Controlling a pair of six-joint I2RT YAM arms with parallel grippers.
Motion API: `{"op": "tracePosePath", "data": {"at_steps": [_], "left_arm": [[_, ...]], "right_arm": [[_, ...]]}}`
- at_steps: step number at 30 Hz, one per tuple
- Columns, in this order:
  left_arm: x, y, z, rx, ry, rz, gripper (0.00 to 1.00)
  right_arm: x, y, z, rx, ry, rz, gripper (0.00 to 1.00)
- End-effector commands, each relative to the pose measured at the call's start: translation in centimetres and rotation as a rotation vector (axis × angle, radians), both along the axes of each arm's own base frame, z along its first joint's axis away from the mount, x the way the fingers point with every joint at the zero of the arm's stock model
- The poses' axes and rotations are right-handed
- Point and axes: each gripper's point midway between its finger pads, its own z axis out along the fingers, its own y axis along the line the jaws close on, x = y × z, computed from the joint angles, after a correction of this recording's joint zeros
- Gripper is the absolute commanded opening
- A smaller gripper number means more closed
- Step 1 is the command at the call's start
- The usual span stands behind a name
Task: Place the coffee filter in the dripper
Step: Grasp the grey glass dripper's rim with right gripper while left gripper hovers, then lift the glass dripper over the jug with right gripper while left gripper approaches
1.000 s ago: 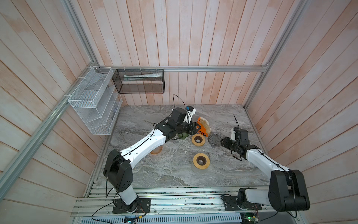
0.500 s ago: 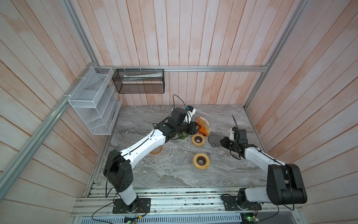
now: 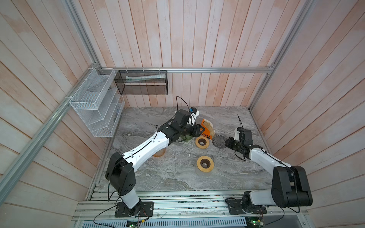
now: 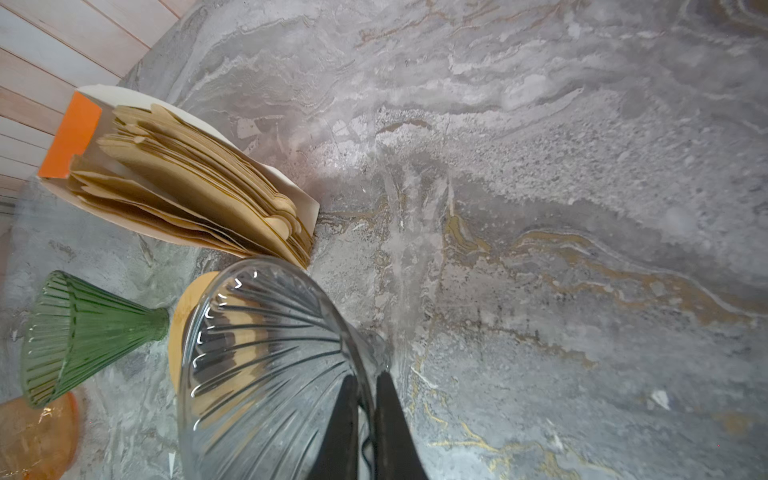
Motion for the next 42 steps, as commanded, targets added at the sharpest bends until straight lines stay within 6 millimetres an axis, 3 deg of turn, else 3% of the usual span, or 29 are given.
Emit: {"op": "tracePosePath", "data": {"at_steps": [1, 8, 16, 23, 29, 34, 42], "left_arm": [[0.0, 0.7, 0.0, -0.003, 0.0, 0.021, 0.48], [-0.3, 1.1, -0.2, 0.003, -0.001, 0.023, 0.48], [-0.6, 1.6, 0.8, -0.022, -0.021, 0.019, 0.47], [-1.0, 2.5, 1.6, -0.092, -0.002, 0.016, 0.48], [-1.6, 3.1, 1.8, -0.111, 0.025, 0.034, 0.47], [-2.6, 3.2, 2.1, -0.102, 0.019, -0.011, 0.47], [-4.0, 3.0, 1.7, -0.115, 0.055, -0.072, 0.44]], "right_arm": [[0.3, 0.0, 1.4, 0.0, -0.028, 0.006, 0.0], [-0.1, 0.1, 3.7, 0.009, -0.067, 0.005, 0.0], [-1.3, 0.2, 8.7, 0.009, -0.124, 0.027, 0.0], [-3.9, 1.1, 13.6, 0.058, -0.195, 0.068, 0.0], [-6.7, 2.5, 16.3, 0.089, -0.235, 0.117, 0.0], [-9.5, 4.1, 17.4, 0.121, -0.24, 0.139, 0.0], [-12.6, 7.8, 17.1, 0.1, -0.159, 0.261, 0.0]]}}
